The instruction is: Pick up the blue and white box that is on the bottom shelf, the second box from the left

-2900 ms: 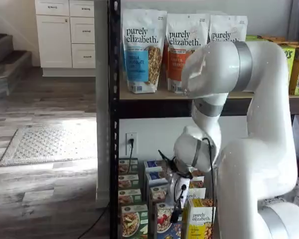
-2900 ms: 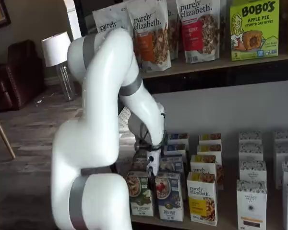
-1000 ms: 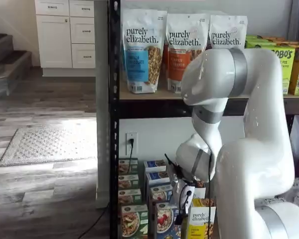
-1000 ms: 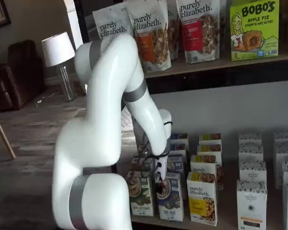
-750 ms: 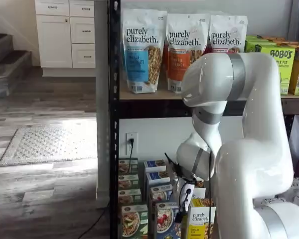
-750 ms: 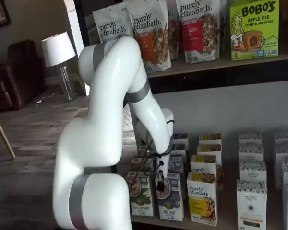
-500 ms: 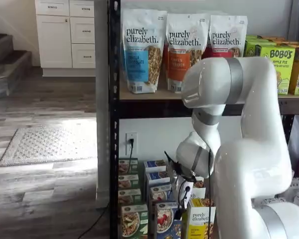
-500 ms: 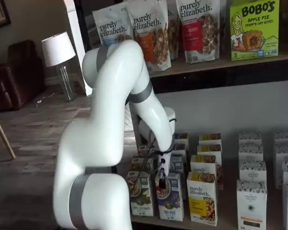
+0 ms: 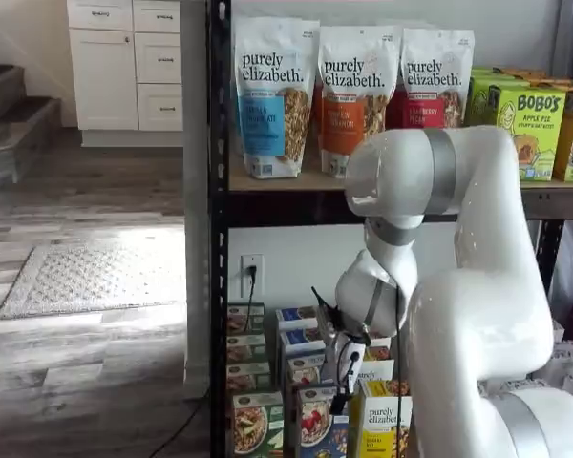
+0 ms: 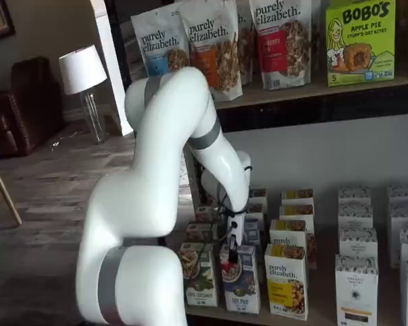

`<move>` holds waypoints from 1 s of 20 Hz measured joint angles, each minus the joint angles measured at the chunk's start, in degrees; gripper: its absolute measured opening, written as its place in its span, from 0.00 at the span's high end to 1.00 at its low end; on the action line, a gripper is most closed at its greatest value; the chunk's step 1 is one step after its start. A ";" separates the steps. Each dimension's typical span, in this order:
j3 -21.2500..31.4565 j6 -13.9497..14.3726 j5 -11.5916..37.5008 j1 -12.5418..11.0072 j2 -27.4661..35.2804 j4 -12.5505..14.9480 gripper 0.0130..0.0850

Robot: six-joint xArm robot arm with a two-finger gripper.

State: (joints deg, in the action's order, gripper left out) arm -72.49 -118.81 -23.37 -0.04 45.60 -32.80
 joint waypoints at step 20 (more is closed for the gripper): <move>-11.37 6.61 -2.77 -0.83 9.85 8.03 0.00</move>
State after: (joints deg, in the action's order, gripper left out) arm -83.86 -112.21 -26.15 -0.87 55.45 -24.77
